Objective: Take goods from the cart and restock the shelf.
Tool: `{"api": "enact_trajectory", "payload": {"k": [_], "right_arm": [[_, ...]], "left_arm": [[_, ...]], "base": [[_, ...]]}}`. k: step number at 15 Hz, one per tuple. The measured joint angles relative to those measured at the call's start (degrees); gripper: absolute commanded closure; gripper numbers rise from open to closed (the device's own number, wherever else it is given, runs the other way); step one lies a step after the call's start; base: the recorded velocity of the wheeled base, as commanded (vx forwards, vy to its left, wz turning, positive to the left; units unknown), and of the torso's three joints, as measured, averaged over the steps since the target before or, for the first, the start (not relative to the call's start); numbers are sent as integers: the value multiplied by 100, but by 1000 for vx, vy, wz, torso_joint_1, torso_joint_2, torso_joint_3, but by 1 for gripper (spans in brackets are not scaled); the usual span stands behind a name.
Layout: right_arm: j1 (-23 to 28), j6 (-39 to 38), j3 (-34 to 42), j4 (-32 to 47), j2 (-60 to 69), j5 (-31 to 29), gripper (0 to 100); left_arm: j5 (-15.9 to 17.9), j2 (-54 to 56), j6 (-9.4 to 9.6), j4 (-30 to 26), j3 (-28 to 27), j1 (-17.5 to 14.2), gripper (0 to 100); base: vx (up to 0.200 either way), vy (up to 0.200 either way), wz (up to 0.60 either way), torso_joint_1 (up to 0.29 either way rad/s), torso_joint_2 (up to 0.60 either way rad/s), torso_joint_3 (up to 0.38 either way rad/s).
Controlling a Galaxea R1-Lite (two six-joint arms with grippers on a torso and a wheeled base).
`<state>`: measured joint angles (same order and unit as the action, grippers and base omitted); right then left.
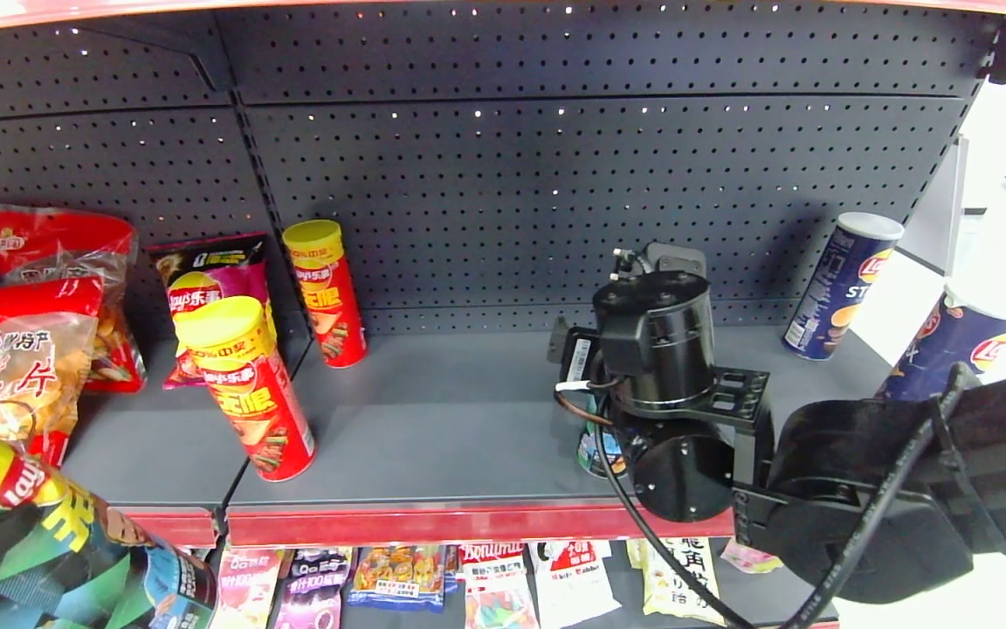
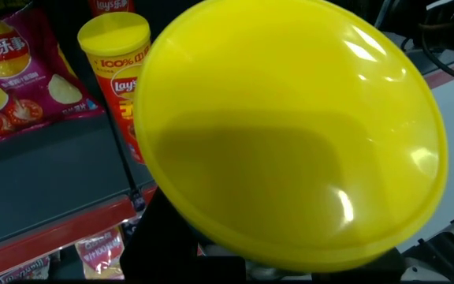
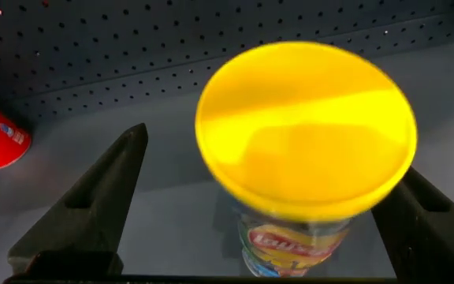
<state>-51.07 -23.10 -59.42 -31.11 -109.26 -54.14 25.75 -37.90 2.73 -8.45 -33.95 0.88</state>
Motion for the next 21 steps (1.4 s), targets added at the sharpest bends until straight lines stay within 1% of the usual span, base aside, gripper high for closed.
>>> {"api": "enact_trajectory", "payload": {"k": [21], "right_arm": [[199,96,-406,10,-18,6,0]], "left_arm": [[11,-33,0,0,71,0,100]], "base": [[0,0,0,0,0,0]]}}
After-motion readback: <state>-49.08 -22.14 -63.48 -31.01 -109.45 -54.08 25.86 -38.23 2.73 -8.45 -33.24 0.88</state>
